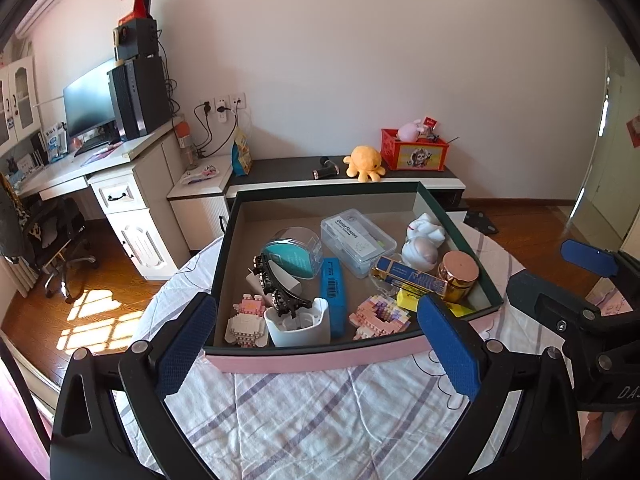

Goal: Organize rigid objects

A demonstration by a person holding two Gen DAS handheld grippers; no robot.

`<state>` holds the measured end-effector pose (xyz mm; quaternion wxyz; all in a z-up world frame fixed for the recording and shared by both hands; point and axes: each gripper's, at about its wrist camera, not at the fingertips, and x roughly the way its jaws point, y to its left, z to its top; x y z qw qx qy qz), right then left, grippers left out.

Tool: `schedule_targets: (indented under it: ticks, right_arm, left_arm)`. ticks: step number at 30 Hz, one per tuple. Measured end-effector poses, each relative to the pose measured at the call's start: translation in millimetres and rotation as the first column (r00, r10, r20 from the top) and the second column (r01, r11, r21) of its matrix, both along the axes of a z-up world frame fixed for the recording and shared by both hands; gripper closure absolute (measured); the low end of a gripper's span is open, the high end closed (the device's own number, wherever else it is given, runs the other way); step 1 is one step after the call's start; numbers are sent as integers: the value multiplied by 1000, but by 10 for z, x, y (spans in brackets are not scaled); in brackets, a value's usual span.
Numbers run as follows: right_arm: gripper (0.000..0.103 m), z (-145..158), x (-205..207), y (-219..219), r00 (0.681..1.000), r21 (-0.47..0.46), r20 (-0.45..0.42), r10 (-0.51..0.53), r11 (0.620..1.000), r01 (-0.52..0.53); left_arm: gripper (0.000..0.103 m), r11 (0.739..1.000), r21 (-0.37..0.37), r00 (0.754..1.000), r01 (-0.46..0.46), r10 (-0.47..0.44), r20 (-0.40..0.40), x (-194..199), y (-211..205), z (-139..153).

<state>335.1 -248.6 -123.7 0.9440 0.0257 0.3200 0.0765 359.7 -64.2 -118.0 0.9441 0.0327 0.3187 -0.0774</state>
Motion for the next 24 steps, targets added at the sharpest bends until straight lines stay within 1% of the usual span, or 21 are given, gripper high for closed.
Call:
schedule_targets:
  ticks: [3,7,12,15,21,24]
  right_arm:
    - [0,128,-224,32,999,-9,37,-8,1000,8]
    - [0,300,-491,78,997,-18,80,-13,1000,14]
    - [0,460,-842,137,992,-22,128,-18,1000,21]
    - [0,548,-1042,185,988,-26,156,-21,999,26]
    - [0,723,-1473,287,979,2,203,0,1000,0]
    - [0,818,-1686,362,972,-5,236,5,1000,-4]
  left_arm:
    - [1,1000,11,999,-6,6,50,-232,14,134]
    - [1,1000,7,994,-20,19,111,-550,54,303]
    - [0,999,-21,984,-31,34,175,-941,155,469]
    - [0,999,-14,974,-41,43,222,-1180,202,568]
    - [0,998,-38,952,-45,55,300,-1681,355,757]
    - [0,997,-58,939,-45,62,338,-1905,435,839]
